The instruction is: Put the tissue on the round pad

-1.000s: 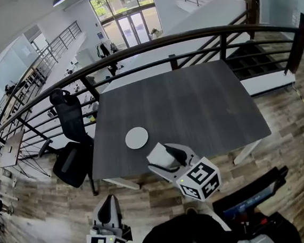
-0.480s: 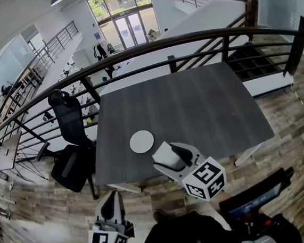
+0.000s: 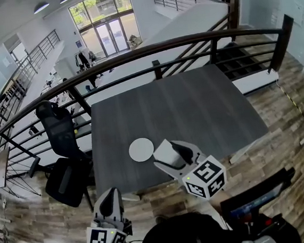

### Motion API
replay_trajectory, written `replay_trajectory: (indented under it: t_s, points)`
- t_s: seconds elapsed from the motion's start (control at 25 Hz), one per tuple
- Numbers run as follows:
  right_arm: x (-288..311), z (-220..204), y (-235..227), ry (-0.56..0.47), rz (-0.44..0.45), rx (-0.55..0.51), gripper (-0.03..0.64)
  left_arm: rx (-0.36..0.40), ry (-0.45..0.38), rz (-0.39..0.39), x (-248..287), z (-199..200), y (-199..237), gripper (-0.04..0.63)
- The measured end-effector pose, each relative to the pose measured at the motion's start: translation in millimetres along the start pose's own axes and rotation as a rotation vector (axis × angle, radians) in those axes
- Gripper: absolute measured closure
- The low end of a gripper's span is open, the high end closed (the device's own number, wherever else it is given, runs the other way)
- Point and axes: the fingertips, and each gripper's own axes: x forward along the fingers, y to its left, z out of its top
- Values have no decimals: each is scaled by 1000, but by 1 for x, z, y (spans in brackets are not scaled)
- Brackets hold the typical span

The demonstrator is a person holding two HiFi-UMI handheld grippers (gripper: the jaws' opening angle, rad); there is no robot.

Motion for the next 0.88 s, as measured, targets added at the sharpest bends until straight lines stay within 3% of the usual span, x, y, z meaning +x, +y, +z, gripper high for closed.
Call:
replay_trajectory:
  t_s: [0.28,0.88]
  points:
    - [34,-2,27,4,-63,12,299,-2,-4,-69,-5,-6,57,592]
    - [53,-5,49,-11,-159,35,299,-23,7,-135,-13,-7,102,592]
